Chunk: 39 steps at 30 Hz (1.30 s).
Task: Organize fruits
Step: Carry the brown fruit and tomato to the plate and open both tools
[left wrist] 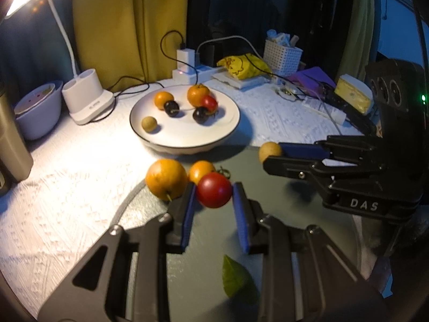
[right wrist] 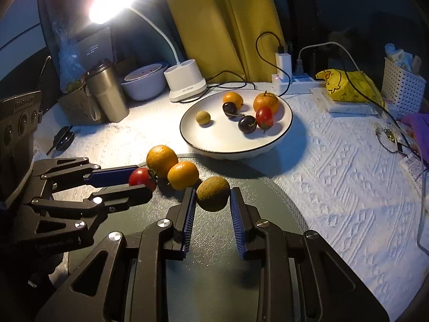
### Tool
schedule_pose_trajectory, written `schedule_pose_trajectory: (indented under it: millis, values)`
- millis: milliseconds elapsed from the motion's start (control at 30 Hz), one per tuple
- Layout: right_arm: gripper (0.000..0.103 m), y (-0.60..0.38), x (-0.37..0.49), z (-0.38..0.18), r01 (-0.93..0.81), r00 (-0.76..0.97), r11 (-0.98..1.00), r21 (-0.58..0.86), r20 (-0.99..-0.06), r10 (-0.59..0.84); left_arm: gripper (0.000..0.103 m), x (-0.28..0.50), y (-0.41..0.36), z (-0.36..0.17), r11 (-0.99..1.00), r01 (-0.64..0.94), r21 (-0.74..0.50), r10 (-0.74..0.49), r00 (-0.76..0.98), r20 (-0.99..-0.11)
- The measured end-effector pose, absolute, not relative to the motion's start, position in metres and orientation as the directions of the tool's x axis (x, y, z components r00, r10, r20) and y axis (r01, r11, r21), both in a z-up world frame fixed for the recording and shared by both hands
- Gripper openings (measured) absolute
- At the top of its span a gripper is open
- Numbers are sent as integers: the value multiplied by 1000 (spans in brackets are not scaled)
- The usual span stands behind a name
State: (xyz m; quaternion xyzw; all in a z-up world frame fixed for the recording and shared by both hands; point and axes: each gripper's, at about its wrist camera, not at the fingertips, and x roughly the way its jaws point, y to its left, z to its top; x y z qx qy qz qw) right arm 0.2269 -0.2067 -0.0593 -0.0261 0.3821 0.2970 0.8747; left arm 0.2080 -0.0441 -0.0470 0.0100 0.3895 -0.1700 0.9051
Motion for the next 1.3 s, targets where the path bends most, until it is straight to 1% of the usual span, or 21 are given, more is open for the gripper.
schedule_pose_trajectory:
  millis: [867,1300]
  values:
    - [28,-197,286,-52,-539,533,819,198,-673,513,29,271,-18,-46,957,265,-116,-267,656,-706]
    - [28,-179,314,-64,-552,501,809,202,-696,515,29,306,-14,-58,952,271,-141,-287,636,-716]
